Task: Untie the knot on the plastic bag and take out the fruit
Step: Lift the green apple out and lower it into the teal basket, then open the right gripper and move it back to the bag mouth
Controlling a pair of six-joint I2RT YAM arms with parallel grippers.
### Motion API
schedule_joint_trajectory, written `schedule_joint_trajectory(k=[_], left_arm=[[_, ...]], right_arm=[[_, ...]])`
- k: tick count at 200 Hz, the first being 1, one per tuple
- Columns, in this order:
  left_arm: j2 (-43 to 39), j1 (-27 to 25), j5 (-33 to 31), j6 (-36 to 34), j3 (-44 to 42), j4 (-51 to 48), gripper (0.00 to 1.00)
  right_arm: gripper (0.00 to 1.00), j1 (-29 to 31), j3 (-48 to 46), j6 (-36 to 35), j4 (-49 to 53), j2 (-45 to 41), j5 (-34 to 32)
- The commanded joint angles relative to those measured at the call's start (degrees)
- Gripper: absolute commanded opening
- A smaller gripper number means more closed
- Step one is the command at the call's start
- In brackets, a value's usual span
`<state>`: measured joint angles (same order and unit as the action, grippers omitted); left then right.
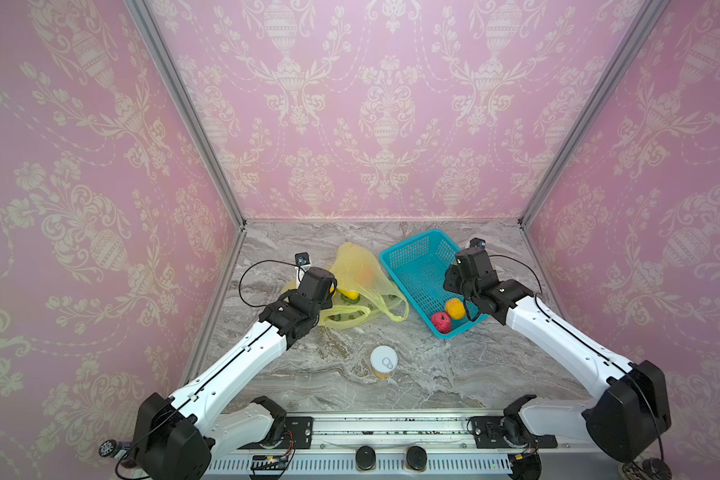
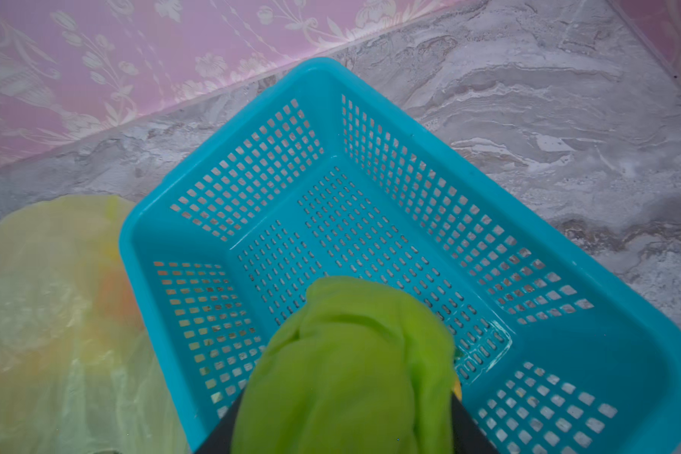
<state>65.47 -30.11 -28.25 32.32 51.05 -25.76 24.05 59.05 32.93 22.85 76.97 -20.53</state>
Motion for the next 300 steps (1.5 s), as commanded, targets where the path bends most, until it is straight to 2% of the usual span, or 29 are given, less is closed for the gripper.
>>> schedule_joint_trajectory(k=[1, 20, 30, 46, 69, 79, 102, 116, 138, 152, 167, 184, 199, 221, 237, 250, 269, 284, 300], left_arm=[[2.1, 0.6, -5.2, 6.6, -0.1, 1.5, 0.0], [3.8, 0.7, 0.6, 5.9, -3.9, 14.7, 0.0], [5.6, 0.8, -0.9, 3.9, -3.1, 17.2, 0.0], [9.2, 0.8, -6.5, 2.7, -0.2, 16.3, 0.0], [11.6, 0.8, -5.8, -1.2, -0.3, 21.3, 0.0], [11.1, 0.8, -5.7, -1.8, -2.2, 25.6, 0.0], [12.3, 0.8, -7.6, -3.1, -5.5, 33.7, 0.0], [12.0, 0.8, -7.8, -1.5, -4.4, 30.5, 0.0], [5.4, 0.8, -2.9, 1.9, -4.9, 24.6, 0.0], [0.7, 0.8, -1.3, 6.2, -1.8, 14.0, 0.0], [-2.8, 0.9, 1.3, 9.8, 4.0, 0.0, 0.0], [-7.3, 0.9, 5.4, 12.8, 6.9, -8.7, 0.0], [-11.3, 0.9, 6.8, 14.3, 6.3, -11.8, 0.0], [-13.7, 0.9, 7.7, 13.3, 5.0, -13.3, 0.0], [-12.4, 0.9, 10.3, 12.5, 4.1, -11.8, 0.0], [-10.1, 0.9, 12.6, 12.3, 3.7, -10.4, 0.0], [-7.1, 0.9, 15.1, 13.2, 3.5, -8.7, 0.0], [-5.7, 0.9, 18.0, 13.6, 3.2, -6.3, 0.0], [-4.4, 0.9, 18.9, 13.4, 4.7, -7.0, 0.0]], right_arm=[[0.08, -2.7, 1.2, -3.8, -0.9, 5.3, -3.8], [0.08, -4.9, 2.2, -3.8, -0.7, 9.7, -2.2], [0.12, -5.9, 2.8, -4.2, -0.1, 11.4, -2.0], [0.11, -8.4, 3.7, -3.5, 1.7, 14.0, 0.1], [0.14, -10.6, 3.2, -3.2, 1.8, 15.8, 1.6], [0.2, -11.0, 3.4, -3.4, 2.3, 16.1, 1.8], [0.43, -11.5, 2.7, -3.0, 2.2, 16.1, 3.3], [0.58, -11.6, 2.6, -2.9, 2.2, 15.8, 4.1], [0.82, -11.6, 2.1, -2.7, 2.2, 14.3, 4.6], [0.92, -11.6, 1.3, -2.7, 2.3, 12.3, 4.9], [0.96, -11.6, -0.1, -2.4, 2.1, 9.1, 4.9], [0.98, -11.5, -1.6, -0.9, 3.1, 3.8, 4.0], [0.96, -11.0, -2.7, 3.0, 4.7, -2.1, 6.6], [0.95, -6.4, -7.2, 6.3, 2.7, -14.4, 8.9], [0.92, -2.1, -10.8, 5.0, -1.7, -24.1, 11.0], [0.87, 1.0, -12.1, 2.6, -4.1, -30.5, 13.0], [0.72, 6.1, -12.8, 0.5, -6.3, -34.6, 16.3], [0.61, 11.3, -13.9, -1.1, -9.7, -33.6, 17.5], [0.52, 16.4, -14.0, -2.8, -13.3, -28.4, 18.1]])
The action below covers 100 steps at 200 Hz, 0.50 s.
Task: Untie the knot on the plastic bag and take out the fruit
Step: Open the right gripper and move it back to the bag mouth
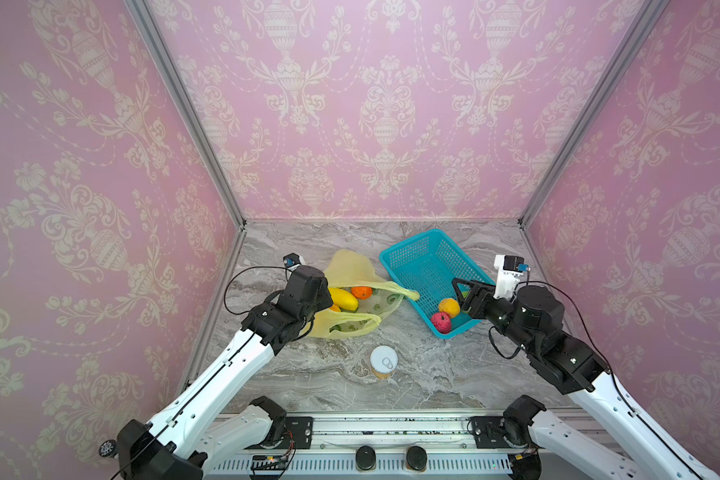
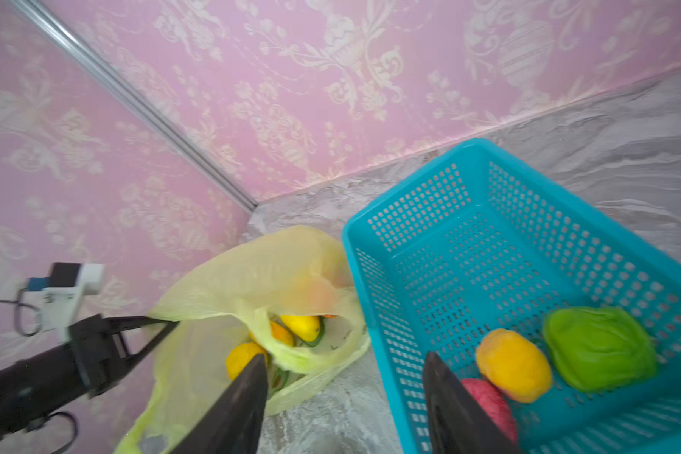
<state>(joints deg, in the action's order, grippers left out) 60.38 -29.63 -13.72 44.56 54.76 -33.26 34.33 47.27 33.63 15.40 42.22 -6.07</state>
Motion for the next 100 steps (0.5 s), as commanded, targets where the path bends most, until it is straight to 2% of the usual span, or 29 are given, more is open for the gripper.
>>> schedule_joint_trajectory(k=[1, 26, 44, 80, 100], left_arm=[[0.8, 0.4, 4.4, 1.1, 1.1, 0.3, 0.0], [1.0, 0.4, 5.4, 1.4, 2.8, -1.5, 0.0], [-0.2, 0.4, 8.4, 1.5, 2.8, -1.0, 0.0], [-1.9, 0.4, 12.7, 0.8, 2.2, 2.0, 0.0], [-1.2, 0.4, 14.4, -0.1, 2.6, 2.8, 0.0]], right_arm=[[0.51, 6.4, -2.2, -3.6, -6.2, 6.8, 3.9], [0.43, 11.8, -1.4, -6.9, -14.4, 17.9, 10.8], [0.4, 13.7, -0.5, -8.6, -16.9, 23.9, 12.0], [0.41, 14.0, -0.9, -7.9, -24.2, 31.9, 19.4], [0.41, 14.1, -0.1, -7.5, -24.6, 35.0, 20.2]])
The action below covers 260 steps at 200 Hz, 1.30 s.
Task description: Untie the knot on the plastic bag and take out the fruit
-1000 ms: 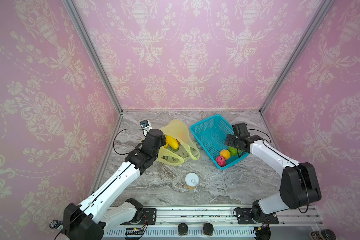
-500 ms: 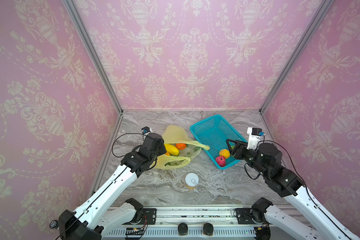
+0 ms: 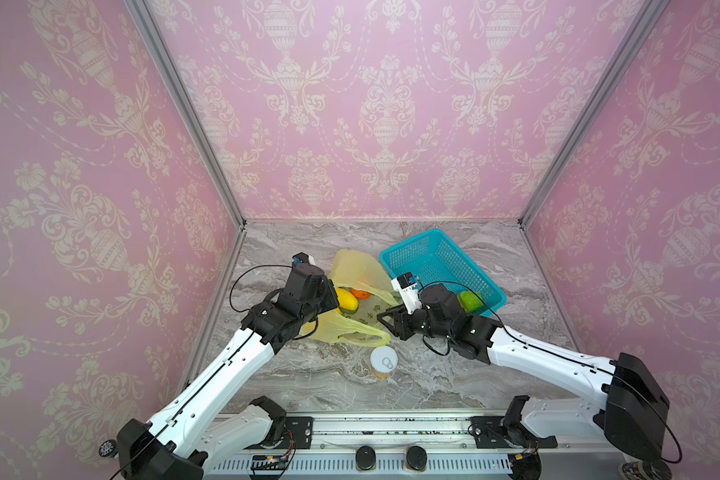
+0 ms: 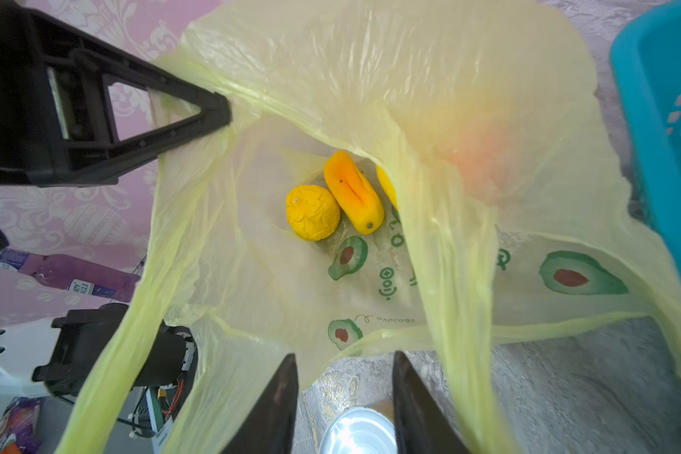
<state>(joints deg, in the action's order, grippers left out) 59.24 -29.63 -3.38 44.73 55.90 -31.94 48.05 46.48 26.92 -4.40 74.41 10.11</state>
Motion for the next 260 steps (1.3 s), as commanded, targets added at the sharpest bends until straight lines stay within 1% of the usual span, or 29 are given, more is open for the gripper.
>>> schedule_joint_trajectory(k=[1, 15, 31, 56, 67, 92, 110, 120, 136, 154, 161, 175, 189, 192, 201, 215, 227, 234, 248, 260], left_arm=[[-0.1, 0.4, 4.2, -0.3, 1.5, 1.6, 0.0], [0.2, 0.4, 5.5, -0.6, 1.0, 3.4, 0.0], [0.6, 0.4, 5.2, -0.3, 1.4, 3.6, 0.0], [0.7, 0.4, 9.3, 0.4, 1.1, 5.8, 0.0], [0.1, 0.4, 9.2, 1.0, 0.6, 5.7, 0.0], [-2.9, 0.4, 7.0, 1.1, -1.2, 5.6, 0.0], [-4.1, 0.4, 2.5, 0.9, -1.8, 3.7, 0.0], [-4.1, 0.4, -1.0, 0.9, -1.4, 1.4, 0.0], [-4.0, 0.4, -4.6, 0.5, -1.4, -0.7, 0.0], [-4.0, 0.4, -6.4, 0.1, -2.8, 0.0, 0.0], [-3.9, 0.4, -5.9, -0.5, -3.3, 0.8, 0.0], [-3.5, 0.4, -4.6, -1.5, -3.5, 1.2, 0.0], [-3.3, 0.4, -4.2, -1.3, -3.6, 1.3, 0.0], [-3.2, 0.4, -4.1, -1.3, -3.6, 1.2, 0.0], [-2.8, 0.4, -3.1, -1.1, -3.7, 1.5, 0.0], [-2.2, 0.4, -1.8, -1.2, -3.6, 1.7, 0.0], [-1.8, 0.4, -1.2, -1.1, -3.5, 1.9, 0.0], [-1.5, 0.4, -0.9, -1.1, -3.5, 2.1, 0.0], [-0.9, 0.4, -0.4, -1.1, -3.6, 2.2, 0.0], [-0.6, 0.4, -0.4, -1.1, -3.8, 2.7, 0.0]], right_arm=[[0.41, 0.3, 0.7, -0.8, -4.8, 2.9, 4.0], [0.41, 0.3, 1.0, -1.3, -4.6, 3.8, 3.4], [0.41, 0.4, 1.2, -1.7, -5.0, 4.6, 2.9], [0.41, 0.4, 1.5, -1.9, -6.0, 6.9, 2.5], [0.41, 0.4, 1.8, -1.6, -7.0, 8.6, 2.6], [0.38, 0.4, 2.9, -0.6, -10.4, 13.0, 2.3], [0.35, 0.5, 4.4, 0.2, -11.8, 16.3, 0.2], [0.33, 1.2, 5.8, -0.2, -11.6, 18.4, -1.6], [0.32, 3.3, 8.8, -2.3, -10.0, 21.8, -5.7], [0.32, 4.8, 12.3, -3.2, -9.0, 26.0, -8.9], [0.36, 5.2, 13.5, -3.4, -8.8, 27.6, -9.9], [0.54, 5.8, 16.5, -4.0, -7.7, 30.7, -12.5], [0.61, 6.0, 20.2, -4.6, -5.1, 34.2, -14.5], [0.62, 6.0, 22.5, -4.6, -4.5, 35.1, -14.7], [0.68, 6.1, 25.5, -4.6, -3.0, 37.4, -15.0], [0.82, 6.5, 28.7, -4.7, -2.1, 40.6, -15.2], [0.9, 6.9, 31.1, -4.5, -1.2, 43.1, -16.4], [0.93, 7.0, 32.8, -4.1, -0.1, 44.5, -16.9], [0.95, 7.1, 35.8, -4.0, 1.1, 47.2, -16.5], [0.96, 7.3, 38.1, -3.3, 2.5, 49.3, -17.8]])
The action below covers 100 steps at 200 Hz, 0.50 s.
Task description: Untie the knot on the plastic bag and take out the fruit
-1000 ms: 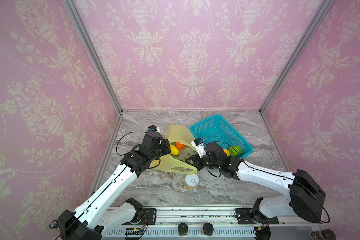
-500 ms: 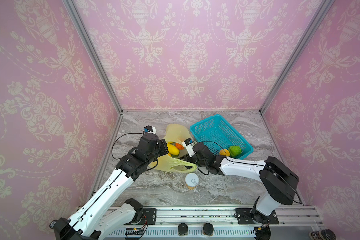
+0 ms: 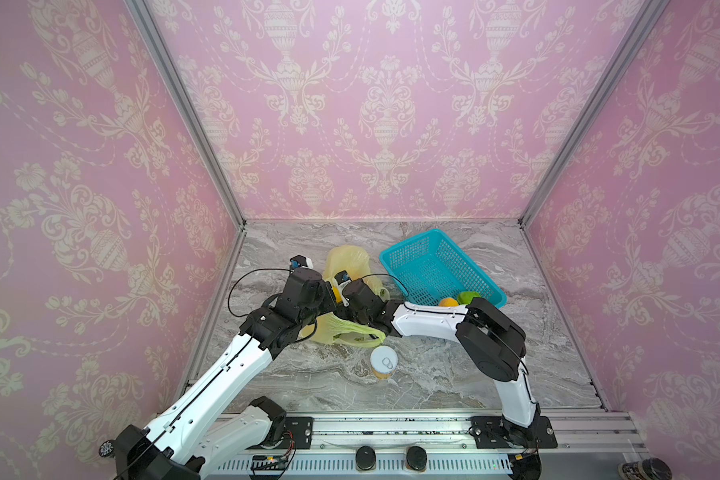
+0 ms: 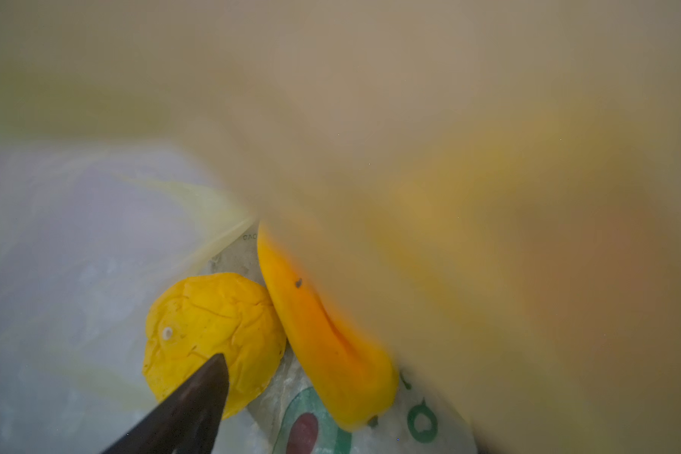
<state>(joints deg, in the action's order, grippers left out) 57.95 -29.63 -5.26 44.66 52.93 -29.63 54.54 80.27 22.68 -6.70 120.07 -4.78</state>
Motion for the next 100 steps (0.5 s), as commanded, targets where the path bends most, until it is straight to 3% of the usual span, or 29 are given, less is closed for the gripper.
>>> schedule_joint_trajectory(k=[1, 37, 77, 100], left_arm=[[0.8, 0.4, 1.5, -0.9, -0.8, 0.5, 0.0], [2.3, 0.4, 1.3, -1.5, -0.3, 0.6, 0.0], [2.0, 0.5, 0.3, -1.3, -0.8, 0.9, 0.0], [1.4, 0.5, -2.4, -1.4, -1.0, -0.3, 0.0]], right_arm=[[0.96, 0.8, 4.5, 1.0, 5.0, 3.9, -3.0], [0.9, 0.8, 6.7, 3.5, 5.4, 7.6, -4.1], [0.6, 0.7, 6.3, 3.9, 5.4, 7.2, -5.5], [0.51, 0.8, 4.4, 3.4, 4.2, 4.6, -5.2]])
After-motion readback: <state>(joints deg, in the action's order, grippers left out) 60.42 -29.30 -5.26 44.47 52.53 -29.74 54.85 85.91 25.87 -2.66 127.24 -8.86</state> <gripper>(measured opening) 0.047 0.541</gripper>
